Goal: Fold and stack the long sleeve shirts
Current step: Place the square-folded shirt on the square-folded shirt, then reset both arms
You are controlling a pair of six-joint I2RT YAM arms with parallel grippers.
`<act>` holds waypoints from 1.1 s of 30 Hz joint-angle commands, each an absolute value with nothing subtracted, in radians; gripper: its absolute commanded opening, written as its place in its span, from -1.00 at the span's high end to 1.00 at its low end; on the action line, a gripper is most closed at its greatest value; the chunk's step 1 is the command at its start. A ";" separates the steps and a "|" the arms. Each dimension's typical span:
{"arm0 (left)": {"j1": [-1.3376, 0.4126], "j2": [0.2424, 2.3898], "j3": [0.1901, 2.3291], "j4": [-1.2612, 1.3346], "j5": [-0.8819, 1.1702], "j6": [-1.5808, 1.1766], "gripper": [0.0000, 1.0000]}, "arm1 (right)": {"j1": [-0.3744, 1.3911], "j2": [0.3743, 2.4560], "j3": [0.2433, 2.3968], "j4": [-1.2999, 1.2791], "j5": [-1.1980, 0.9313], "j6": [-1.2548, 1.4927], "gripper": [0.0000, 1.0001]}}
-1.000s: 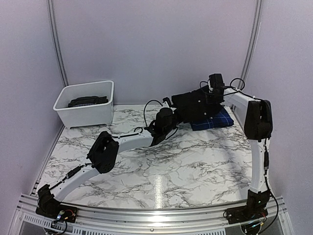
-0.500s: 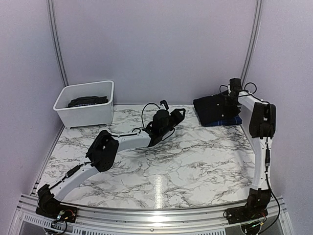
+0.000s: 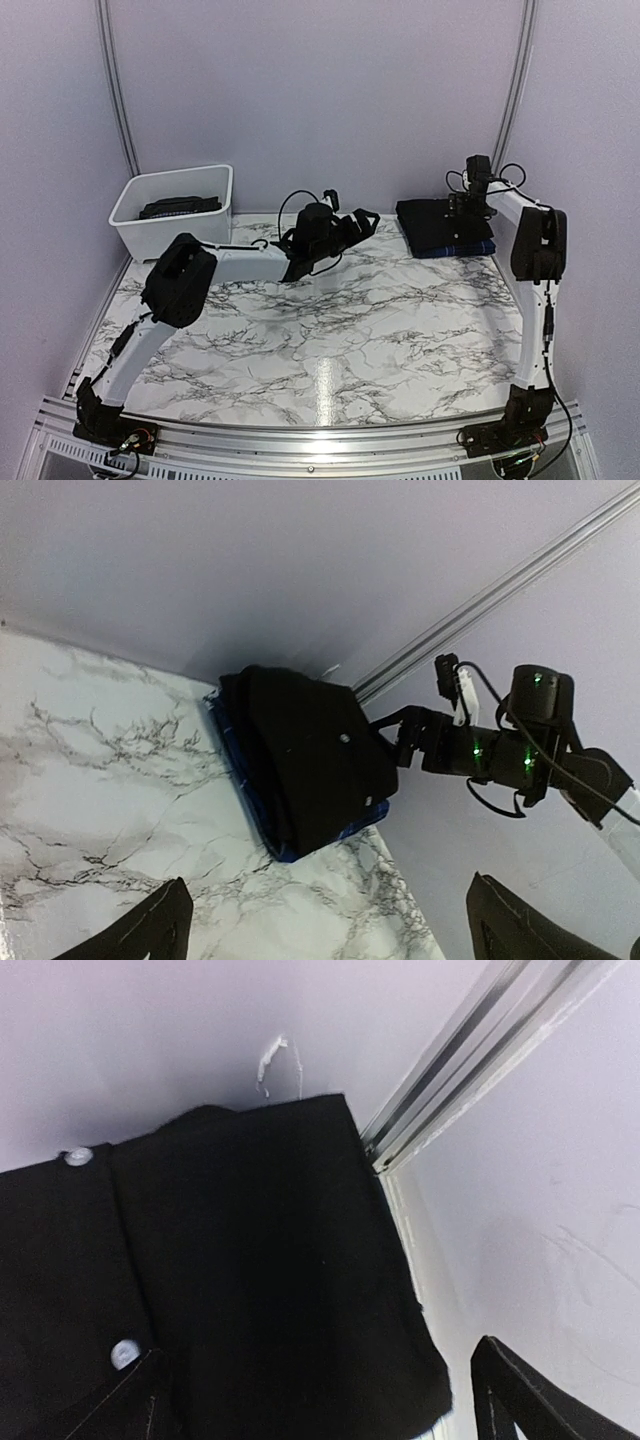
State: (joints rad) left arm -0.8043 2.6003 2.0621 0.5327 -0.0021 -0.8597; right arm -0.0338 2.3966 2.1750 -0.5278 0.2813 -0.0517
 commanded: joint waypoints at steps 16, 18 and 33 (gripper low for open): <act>-0.734 1.748 1.246 0.357 -0.100 -0.568 -0.98 | 0.363 1.640 1.366 -0.247 0.315 0.125 -0.97; -0.721 1.628 1.157 0.307 -0.121 -0.531 -0.98 | 0.418 1.562 1.303 -0.227 0.298 0.159 -0.97; -0.678 1.169 0.843 0.037 -0.211 -0.441 -0.98 | 0.585 1.134 0.914 -0.062 0.256 0.279 -0.97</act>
State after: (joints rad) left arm -0.6800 1.2266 0.8661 0.1329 -0.1825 -0.4812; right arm 0.5800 1.2331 0.9928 -0.1307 0.2337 0.2447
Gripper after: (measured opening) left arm 0.989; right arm 0.985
